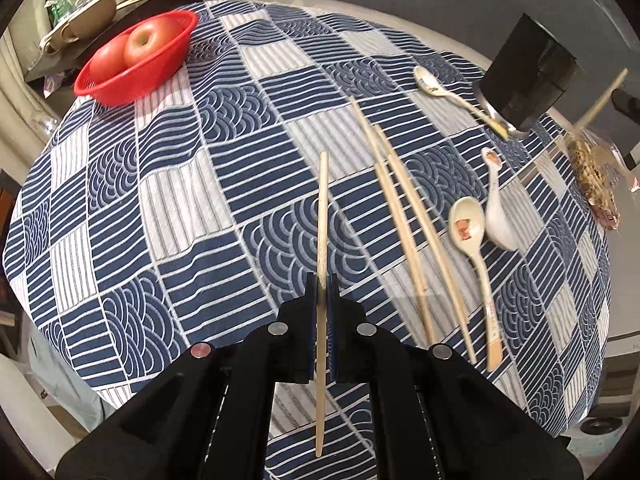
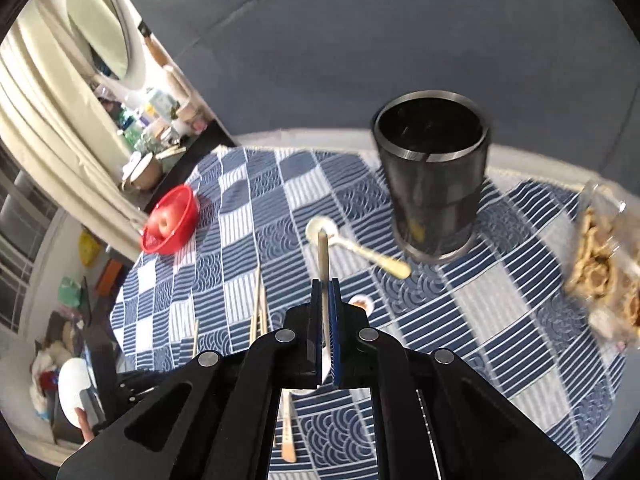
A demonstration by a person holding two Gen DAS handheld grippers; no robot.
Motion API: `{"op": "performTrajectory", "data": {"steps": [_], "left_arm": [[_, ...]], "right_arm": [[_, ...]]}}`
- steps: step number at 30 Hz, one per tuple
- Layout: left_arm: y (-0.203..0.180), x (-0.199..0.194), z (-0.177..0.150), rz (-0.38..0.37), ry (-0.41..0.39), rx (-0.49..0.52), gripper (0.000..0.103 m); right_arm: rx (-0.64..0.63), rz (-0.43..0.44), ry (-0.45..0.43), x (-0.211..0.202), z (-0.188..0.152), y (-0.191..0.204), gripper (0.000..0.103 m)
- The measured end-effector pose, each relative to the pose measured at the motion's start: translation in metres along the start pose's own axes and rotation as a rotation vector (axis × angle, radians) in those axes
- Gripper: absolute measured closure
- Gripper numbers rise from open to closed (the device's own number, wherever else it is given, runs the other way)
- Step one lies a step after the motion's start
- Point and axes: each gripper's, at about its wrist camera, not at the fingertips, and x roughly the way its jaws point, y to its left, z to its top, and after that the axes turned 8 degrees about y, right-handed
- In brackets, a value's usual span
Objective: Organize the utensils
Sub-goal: 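Lift the chopsticks with both tools and carry them toward the black cup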
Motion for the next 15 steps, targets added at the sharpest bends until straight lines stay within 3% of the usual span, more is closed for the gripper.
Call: {"op": "performTrajectory", "data": {"steps": [3, 6, 15], "left_arm": [[-0.007, -0.003, 0.01, 0.002, -0.019, 0.009, 0.098], [-0.014, -0.019, 0.016, 0.023, -0.05, 0.04, 0.098], [-0.024, -0.042, 0.031, 0.016, -0.111, 0.062, 0.098]], "right_arm": [[-0.032, -0.042, -0.089, -0.029, 0.006, 0.002, 0.103], [-0.041, -0.03, -0.14, -0.049, 0.008, 0.004, 0.103], [-0.043, -0.103, -0.123, -0.043, -0.005, -0.012, 0.102]]}}
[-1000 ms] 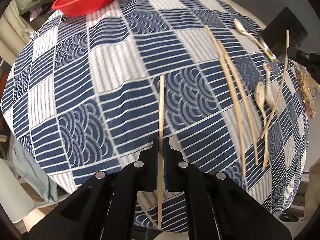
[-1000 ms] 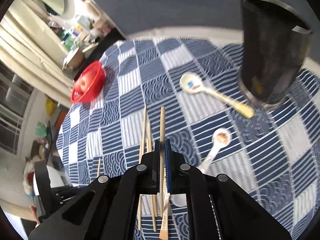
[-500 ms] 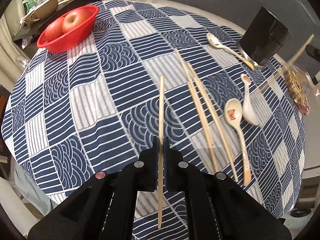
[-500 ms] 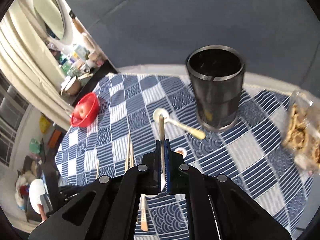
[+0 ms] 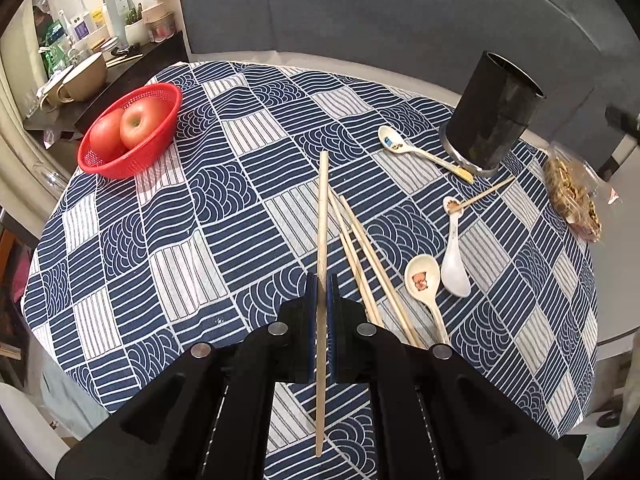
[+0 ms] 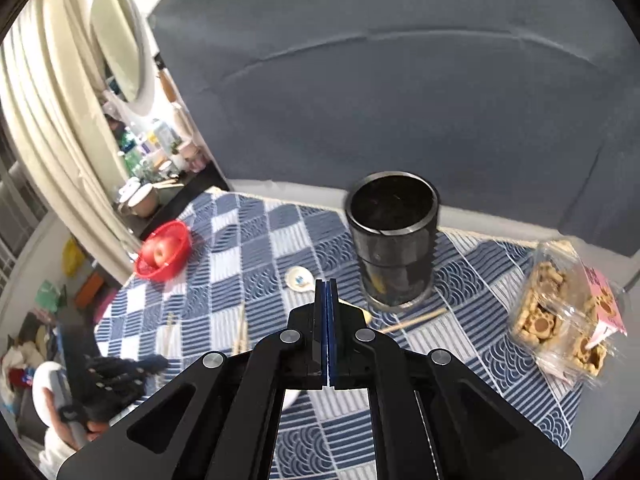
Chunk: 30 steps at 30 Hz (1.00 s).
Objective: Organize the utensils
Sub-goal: 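Lift the chopsticks with both tools and carry them toward the black cup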
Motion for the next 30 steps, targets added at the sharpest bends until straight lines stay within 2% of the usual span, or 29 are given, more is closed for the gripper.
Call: {"op": "performTrajectory", "data": {"steps": [4, 7, 13, 16, 18, 21, 24, 27, 30], "left_arm": [[0.001, 0.005, 0.005, -0.003, 0.003, -0.006, 0.098], [0.004, 0.009, 0.012, -0.01, 0.006, -0.016, 0.098], [0.01, 0.021, 0.029, -0.026, 0.036, 0.052, 0.098], [0.012, 0.025, 0.038, -0.036, 0.051, 0.1, 0.098], [0.016, 0.029, 0.048, -0.068, 0.07, 0.133, 0.098], [0.022, 0.033, 0.067, -0.085, 0.08, 0.19, 0.098], [0.026, 0.039, 0.082, -0.094, 0.092, 0.245, 0.098], [0.028, 0.044, 0.095, -0.084, 0.099, 0.308, 0.098], [0.033, 0.047, 0.109, -0.101, 0.099, 0.359, 0.098]], "right_arm": [[0.036, -0.05, 0.064, 0.027, -0.012, -0.02, 0.098], [0.114, -0.036, 0.133, 0.052, -0.021, -0.04, 0.098], [0.177, -0.108, 0.201, 0.087, -0.031, -0.05, 0.098], [0.219, -0.14, 0.217, 0.101, -0.031, -0.047, 0.091], [0.255, -0.165, 0.225, 0.112, -0.031, -0.045, 0.078], [0.318, -0.205, 0.233, 0.127, -0.03, -0.043, 0.071], [0.377, -0.243, 0.247, 0.145, -0.03, -0.04, 0.069], [0.467, -0.239, 0.253, 0.165, -0.031, -0.039, 0.067], [0.501, -0.249, 0.248, 0.176, -0.029, -0.038, 0.064]]}}
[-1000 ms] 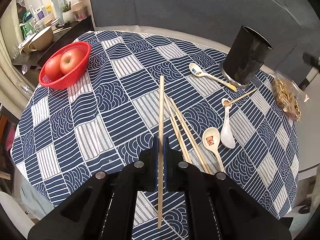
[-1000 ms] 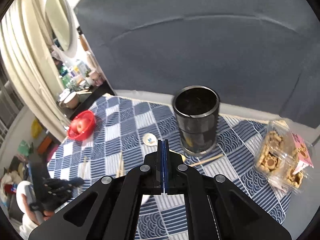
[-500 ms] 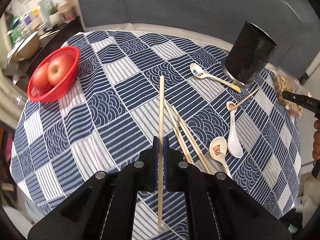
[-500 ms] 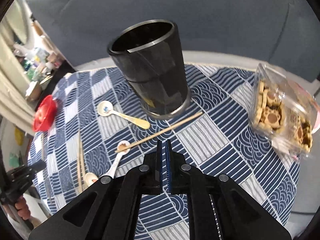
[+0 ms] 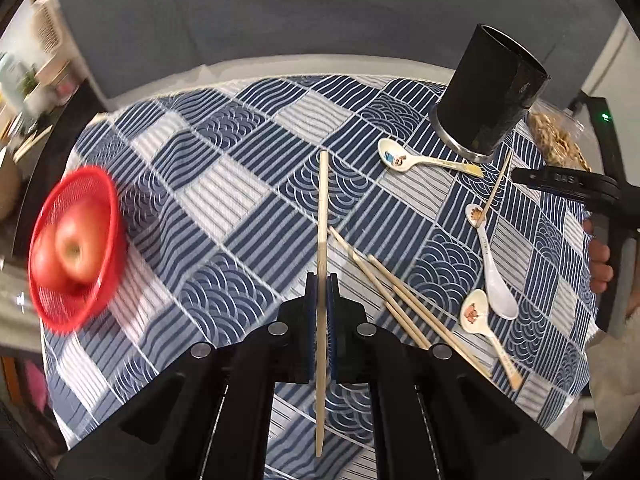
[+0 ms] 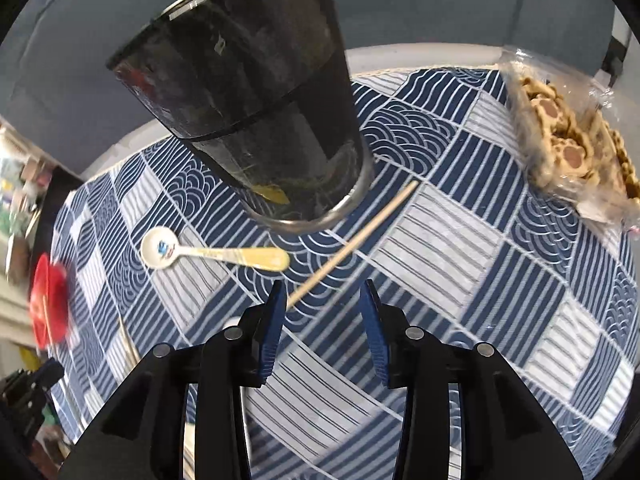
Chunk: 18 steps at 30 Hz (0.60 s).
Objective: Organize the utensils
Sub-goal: 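Lift the chopsticks with both tools and carry them toward the black cup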
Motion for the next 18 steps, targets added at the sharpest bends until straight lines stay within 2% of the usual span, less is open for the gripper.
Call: {"op": "performTrajectory", "data": {"steps": [11, 13, 14, 16, 18], "left_arm": [[0.017, 0.009, 0.029, -0.034, 0.008, 0.126, 0.098], [0.016, 0.009, 0.032, -0.052, 0.01, 0.15, 0.098], [0.012, 0.009, 0.032, -0.058, 0.006, 0.173, 0.098], [0.007, 0.009, 0.033, -0.055, 0.0, 0.2, 0.098], [0.001, 0.009, 0.033, -0.063, 0.001, 0.212, 0.098]], "right_arm": [[0.134, -0.128, -0.023, 0.033, -0.001, 0.017, 0.066], [0.132, -0.189, -0.029, 0.034, -0.002, 0.022, 0.078], [0.133, -0.205, -0.029, 0.034, -0.002, 0.023, 0.091], [0.147, -0.187, -0.023, 0.032, -0.005, 0.021, 0.097], [0.158, -0.155, -0.01, 0.028, -0.008, 0.014, 0.098]]}}
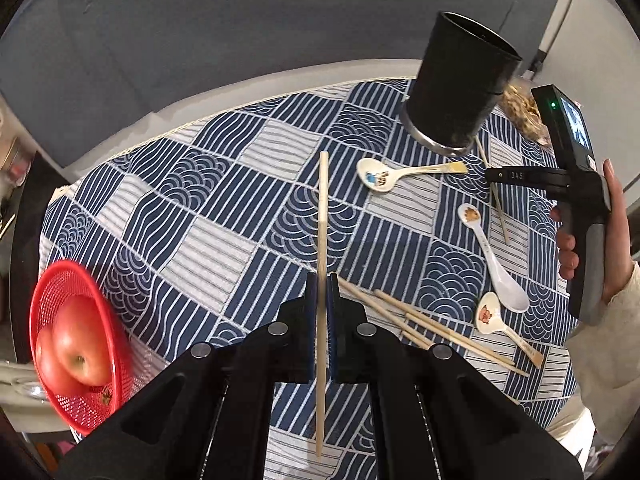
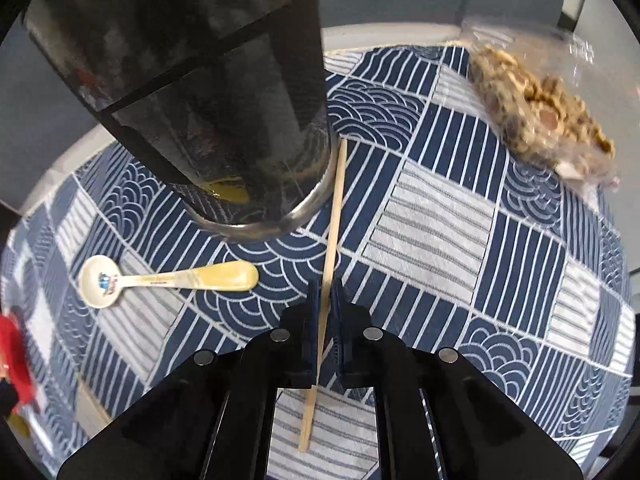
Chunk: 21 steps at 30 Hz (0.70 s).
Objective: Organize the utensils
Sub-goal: 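Lift the chopsticks with both tools and carry them toward the black cup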
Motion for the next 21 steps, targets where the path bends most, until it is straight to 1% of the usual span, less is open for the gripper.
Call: {"op": "performTrajectory", "data": {"steps": [7, 11, 15, 17, 21], "left_arm": [[-0.019, 0.001, 0.009, -0.013, 0.008, -0.003, 0.098], [-0.031, 0.001, 0.013, -0.007, 0.021, -0.047, 0.098], [-0.045, -0.004, 0.016, 0.001, 0.021, -0.097, 0.098], [-0.053, -0.007, 0.018, 0.016, 0.016, -0.107, 0.098], [-0.072, -0.021, 0.023, 0.037, -0.015, -0.148, 0.098]], "right_arm": [[0.031, 0.064, -0.005, -0.028, -0.011, -0.037, 0.098], [0.0, 0.079, -0.024, -0.048, -0.014, -0.05, 0.098], [-0.038, 0.106, -0.047, -0.066, -0.005, -0.069, 0.098], [-0.051, 0.123, -0.06, -0.073, 0.009, -0.078, 0.098], [-0.107, 0.168, -0.106, -0.099, 0.018, -0.091, 0.098]]}}
